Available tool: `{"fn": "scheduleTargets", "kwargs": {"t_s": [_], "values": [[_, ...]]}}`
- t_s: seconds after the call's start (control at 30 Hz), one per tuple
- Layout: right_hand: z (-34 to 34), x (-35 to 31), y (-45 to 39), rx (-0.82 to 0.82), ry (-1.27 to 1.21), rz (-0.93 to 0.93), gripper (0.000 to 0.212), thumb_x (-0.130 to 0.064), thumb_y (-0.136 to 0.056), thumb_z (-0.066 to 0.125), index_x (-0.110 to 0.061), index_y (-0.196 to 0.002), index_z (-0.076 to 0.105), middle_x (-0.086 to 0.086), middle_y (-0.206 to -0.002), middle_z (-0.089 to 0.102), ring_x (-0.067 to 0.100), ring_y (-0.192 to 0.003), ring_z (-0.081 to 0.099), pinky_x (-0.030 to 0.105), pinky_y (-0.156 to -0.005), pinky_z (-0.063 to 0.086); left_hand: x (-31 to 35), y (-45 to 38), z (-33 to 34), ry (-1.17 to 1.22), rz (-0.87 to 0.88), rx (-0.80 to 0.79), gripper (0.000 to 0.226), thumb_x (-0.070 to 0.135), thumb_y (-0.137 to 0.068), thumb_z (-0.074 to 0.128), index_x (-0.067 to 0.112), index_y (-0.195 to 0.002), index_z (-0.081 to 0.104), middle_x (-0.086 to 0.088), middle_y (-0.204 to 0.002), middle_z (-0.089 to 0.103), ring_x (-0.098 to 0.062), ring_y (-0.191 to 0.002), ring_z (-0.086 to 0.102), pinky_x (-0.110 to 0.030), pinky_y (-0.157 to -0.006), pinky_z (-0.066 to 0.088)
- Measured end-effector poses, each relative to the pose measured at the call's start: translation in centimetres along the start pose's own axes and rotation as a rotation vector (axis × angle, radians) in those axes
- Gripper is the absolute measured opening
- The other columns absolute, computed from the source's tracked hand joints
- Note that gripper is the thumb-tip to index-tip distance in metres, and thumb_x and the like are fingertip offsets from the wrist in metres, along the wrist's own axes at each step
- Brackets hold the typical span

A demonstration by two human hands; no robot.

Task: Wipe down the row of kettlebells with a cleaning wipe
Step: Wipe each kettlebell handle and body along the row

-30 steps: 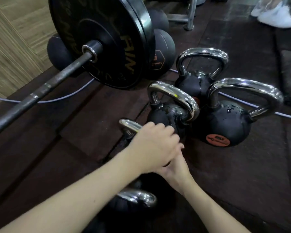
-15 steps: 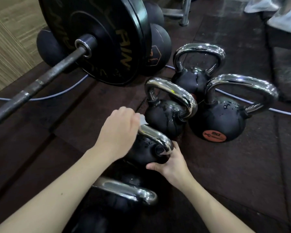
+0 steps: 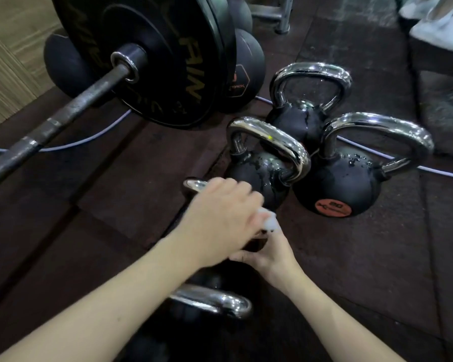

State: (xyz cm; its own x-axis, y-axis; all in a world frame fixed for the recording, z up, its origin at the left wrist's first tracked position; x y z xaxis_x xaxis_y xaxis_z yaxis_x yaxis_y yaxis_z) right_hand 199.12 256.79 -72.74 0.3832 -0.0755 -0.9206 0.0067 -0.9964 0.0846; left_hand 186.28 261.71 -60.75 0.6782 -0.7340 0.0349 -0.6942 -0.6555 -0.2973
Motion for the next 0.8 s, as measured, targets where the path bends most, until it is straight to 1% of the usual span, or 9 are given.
{"fn": "scheduleTargets", "kwargs": {"t_s": [0.1, 0.23, 0.4, 0.47, 0.53, 0.6, 0.67, 0.73, 0.8], "values": [[-0.2, 0.2, 0.0, 0.065, 0.021, 0.032, 0.096, -0.024, -0.054, 0.105, -0.085, -0.102, 0.048, -0.007, -0.128, 0.059, 0.006, -0.115, 0.061, 0.033, -0.104, 0.052, -5.2, 0.9, -0.4, 0.205, -0.297, -0.026, 0.041, 0.035, -0.109, 0.029, 0.016, -0.095, 0.062, -0.006, -0.088, 0.058, -0.035, -0.084, 0.056, -0.05, -0.078, 0.047], [-0.2, -0.2, 0.5, 0.1, -0.046, 0.099, 0.093, -0.024, -0.054, 0.105, -0.084, -0.102, 0.052, -0.011, -0.13, 0.06, 0.004, -0.113, 0.063, 0.041, -0.108, 0.053, -8.7, 2.6, 0.5, 0.729, -0.735, -0.032, 0.042, 0.039, -0.112, 0.032, 0.026, -0.075, 0.047, 0.006, -0.068, 0.055, -0.015, -0.068, 0.059, -0.04, -0.077, 0.044], [-0.2, 0.3, 0.3, 0.108, 0.067, 0.214, 0.09, -0.041, -0.049, 0.103, -0.082, -0.11, 0.05, -0.015, -0.132, 0.06, 0.004, -0.12, 0.062, 0.037, -0.108, 0.052, -5.5, 0.4, -0.3, 0.142, -0.373, -0.075, 0.039, 0.022, -0.109, 0.028, 0.009, -0.101, 0.064, -0.014, -0.093, 0.065, -0.038, -0.087, 0.058, -0.049, -0.075, 0.043], [0.2, 0.5, -0.3, 0.073, 0.123, 0.178, 0.082, -0.051, -0.046, 0.099, -0.069, -0.114, 0.056, -0.013, -0.123, 0.065, 0.003, -0.112, 0.064, 0.03, -0.097, 0.056, -2.3, -1.1, 0.1, -0.055, -0.167, -0.143, 0.042, 0.025, -0.105, 0.026, 0.015, -0.093, 0.065, -0.012, -0.087, 0.063, -0.036, -0.084, 0.057, -0.049, -0.075, 0.037], [1.5, 0.2, -0.2, 0.075, 0.153, 0.127, 0.044, -0.035, -0.072, 0.091, -0.035, -0.104, 0.06, -0.007, -0.089, 0.066, 0.012, -0.081, 0.062, 0.029, -0.072, 0.057, 1.4, -1.6, 0.7, -0.059, -0.078, -0.121, 0.03, 0.025, -0.099, 0.042, 0.017, -0.079, 0.063, -0.008, -0.077, 0.06, -0.032, -0.076, 0.057, -0.047, -0.073, 0.035], [1.3, -1.0, -0.3, 0.231, 0.112, 0.32, 0.014, -0.009, -0.103, 0.054, -0.022, -0.097, 0.05, -0.005, -0.076, 0.044, 0.017, -0.071, 0.04, 0.038, -0.073, 0.049, 4.2, -1.6, 0.8, 0.089, -0.03, -0.103, 0.011, 0.021, -0.086, 0.067, 0.014, -0.077, 0.068, -0.01, -0.079, 0.062, -0.03, -0.078, 0.057, -0.047, -0.075, 0.035], [1.4, -0.2, 0.1, 0.172, 0.201, 0.34, 0.021, -0.006, -0.099, 0.063, -0.019, -0.115, 0.06, -0.016, -0.085, 0.044, 0.004, -0.076, 0.044, 0.037, -0.089, 0.05, 3.8, -1.0, 0.6, 0.133, -0.028, -0.13, 0.009, 0.022, -0.085, 0.069, 0.015, -0.081, 0.068, -0.009, -0.082, 0.061, -0.031, -0.081, 0.056, -0.047, -0.078, 0.034], [0.3, -1.0, 0.4, 0.025, 0.213, 0.256, 0.06, -0.021, -0.075, 0.093, -0.039, -0.123, 0.064, -0.018, -0.108, 0.061, -0.008, -0.093, 0.059, 0.021, -0.093, 0.051, 1.1, -0.4, 0.1, 0.026, -0.073, -0.181, 0.026, 0.031, -0.101, 0.046, 0.02, -0.086, 0.064, -0.006, -0.084, 0.058, -0.032, -0.084, 0.054, -0.049, -0.08, 0.036], [-1.0, -0.3, 0.9, 0.062, 0.144, 0.257, 0.08, -0.027, -0.059, 0.103, -0.056, -0.119, 0.059, -0.008, -0.125, 0.064, -0.011, -0.101, 0.062, 0.011, -0.095, 0.049, -2.5, 0.1, -0.1, 0.017, -0.206, -0.156, 0.043, 0.037, -0.107, 0.027, 0.02, -0.091, 0.064, -0.006, -0.089, 0.059, -0.035, -0.089, 0.053, -0.052, -0.084, 0.039]]}}
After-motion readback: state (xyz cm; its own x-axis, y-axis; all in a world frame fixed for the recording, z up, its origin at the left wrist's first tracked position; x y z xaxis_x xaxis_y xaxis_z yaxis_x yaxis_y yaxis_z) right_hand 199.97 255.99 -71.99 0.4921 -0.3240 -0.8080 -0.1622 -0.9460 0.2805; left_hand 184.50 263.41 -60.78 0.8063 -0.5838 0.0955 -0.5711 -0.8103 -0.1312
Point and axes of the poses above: each hand's wrist, its own y-axis away from the middle knuckle, its own z-axis out of the palm, x = y × z, the point moved 4 cm from there along -y, towards the middle knuckle
